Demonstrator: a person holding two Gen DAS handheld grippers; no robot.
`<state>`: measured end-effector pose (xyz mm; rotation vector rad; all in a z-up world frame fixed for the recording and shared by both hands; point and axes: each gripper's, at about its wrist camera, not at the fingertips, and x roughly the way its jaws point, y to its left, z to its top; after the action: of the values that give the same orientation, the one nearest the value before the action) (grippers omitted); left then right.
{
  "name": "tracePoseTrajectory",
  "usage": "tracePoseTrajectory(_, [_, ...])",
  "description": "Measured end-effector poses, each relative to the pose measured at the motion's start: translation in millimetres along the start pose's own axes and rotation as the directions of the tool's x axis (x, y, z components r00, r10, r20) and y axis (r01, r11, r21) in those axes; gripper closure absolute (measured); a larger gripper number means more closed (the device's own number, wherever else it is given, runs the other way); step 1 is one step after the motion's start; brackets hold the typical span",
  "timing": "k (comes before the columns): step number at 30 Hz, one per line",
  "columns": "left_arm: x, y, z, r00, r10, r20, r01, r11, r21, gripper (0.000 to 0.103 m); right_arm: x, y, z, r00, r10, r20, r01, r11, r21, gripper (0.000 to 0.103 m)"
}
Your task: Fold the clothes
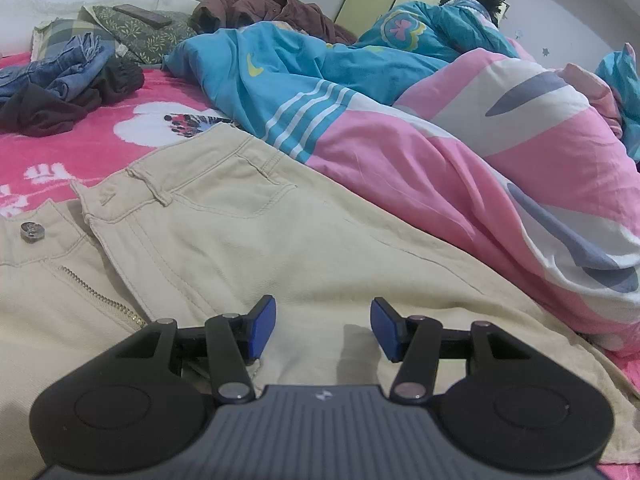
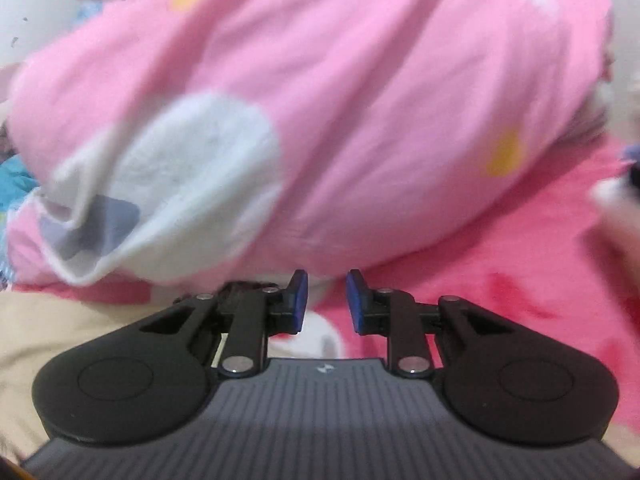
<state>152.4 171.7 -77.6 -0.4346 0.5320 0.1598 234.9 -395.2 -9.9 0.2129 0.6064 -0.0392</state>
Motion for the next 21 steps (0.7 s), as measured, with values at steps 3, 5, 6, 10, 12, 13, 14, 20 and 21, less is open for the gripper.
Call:
tracePoseTrajectory(3, [0, -1, 0, 1.0, 0.002, 0.0, -0.002, 1.0, 0.003, 0.049, -47, -17, -18, 1.0, 0.004, 0.005, -0.004, 1.0, -0.002, 0.083])
tracePoseTrajectory(5, [0, -1, 0, 1.0, 0.003, 0.001, -0.003, 1.0, 0.004, 0.048, -57, -31, -29, 1.0, -0.004, -0.027, 0.004, 1.0, 0.003, 0.083])
tracePoseTrajectory(6, [0, -1, 0, 1.0, 0.003, 0.001, -0.003, 1.0, 0.005, 0.048, -59, -35, -35, 0.999, -0.008, -0.048, 0.008, 1.0, 0.007, 0.083])
tracePoseTrajectory(10, [1, -1, -1, 1.0, 0.005, 0.003, -0.005, 1.0, 0.01, 0.048, -38, -46, -41, 0.994, -0.027, -0.105, 0.032, 0.998, 0.049, 0.083])
tracePoseTrajectory(12, [2, -2, -2, 1.0, 0.006, 0.002, -0.006, 1.0, 0.014, 0.048, -28, -42, -38, 0.994, -0.018, -0.11, 0.022, 0.999, 0.029, 0.083])
tracePoseTrajectory(13, [2, -2, -2, 1.0, 0.007, 0.002, -0.007, 1.0, 0.014, 0.048, -23, -40, -37, 0.994, -0.014, -0.112, 0.017, 1.0, 0.019, 0.083])
tracePoseTrajectory(14, [2, -2, -2, 1.0, 0.007, 0.002, -0.007, 1.0, 0.015, 0.048, -19, -36, -36, 0.993, -0.015, -0.117, 0.014, 1.0, -0.014, 0.082])
tracePoseTrajectory(20, [3, -5, -3, 1.0, 0.012, 0.002, -0.012, 1.0, 0.023, 0.047, 8, -18, -33, 0.989, -0.079, -0.127, 0.053, 0.98, -0.194, 0.076])
tracePoseTrajectory(21, [3, -4, -3, 1.0, 0.011, 0.002, -0.011, 1.0, 0.022, 0.046, 13, -16, -32, 0.988, -0.09, -0.125, 0.062, 0.975, -0.214, 0.077])
